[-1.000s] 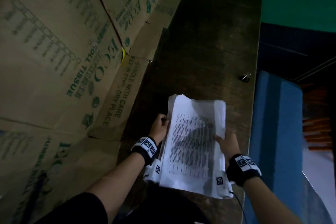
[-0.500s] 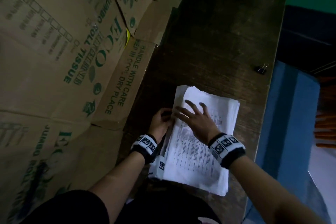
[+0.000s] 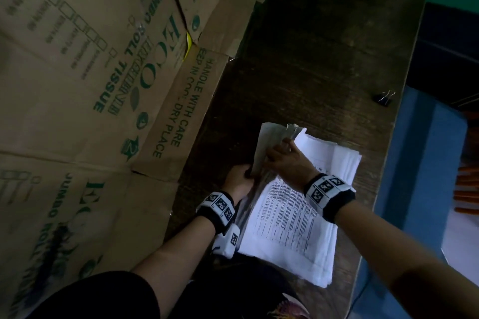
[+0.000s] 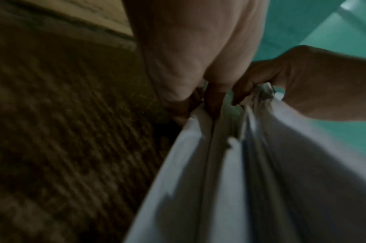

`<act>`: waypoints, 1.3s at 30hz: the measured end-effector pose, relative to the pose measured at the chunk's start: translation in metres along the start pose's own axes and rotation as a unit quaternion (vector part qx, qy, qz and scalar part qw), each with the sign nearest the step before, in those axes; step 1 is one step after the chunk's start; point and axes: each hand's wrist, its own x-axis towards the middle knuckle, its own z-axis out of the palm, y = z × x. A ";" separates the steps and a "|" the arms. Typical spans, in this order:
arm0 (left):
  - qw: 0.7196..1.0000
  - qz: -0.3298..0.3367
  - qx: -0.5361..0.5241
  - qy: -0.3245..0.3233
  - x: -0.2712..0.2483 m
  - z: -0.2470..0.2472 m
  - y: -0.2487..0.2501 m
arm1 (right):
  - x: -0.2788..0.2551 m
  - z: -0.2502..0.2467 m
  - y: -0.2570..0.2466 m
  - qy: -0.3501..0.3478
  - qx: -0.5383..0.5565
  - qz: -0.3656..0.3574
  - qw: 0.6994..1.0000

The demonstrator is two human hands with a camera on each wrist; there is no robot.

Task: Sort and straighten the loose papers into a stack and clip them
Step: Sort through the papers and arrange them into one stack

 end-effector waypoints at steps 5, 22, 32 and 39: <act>0.999 -0.005 0.043 0.014 0.002 0.003 -0.003 | -0.001 -0.008 0.013 -0.048 -0.012 -0.116 0.992; 0.997 -0.050 -0.063 0.020 0.000 0.006 -0.001 | 0.014 -0.010 0.010 -0.142 -0.021 -0.071 0.987; 0.997 0.023 0.063 -0.026 -0.005 0.006 0.008 | 0.021 -0.016 0.005 -0.210 -0.071 -0.090 0.971; 0.996 0.054 0.063 0.020 -0.005 0.000 0.009 | 0.030 -0.023 -0.010 -0.087 -0.011 -0.085 0.993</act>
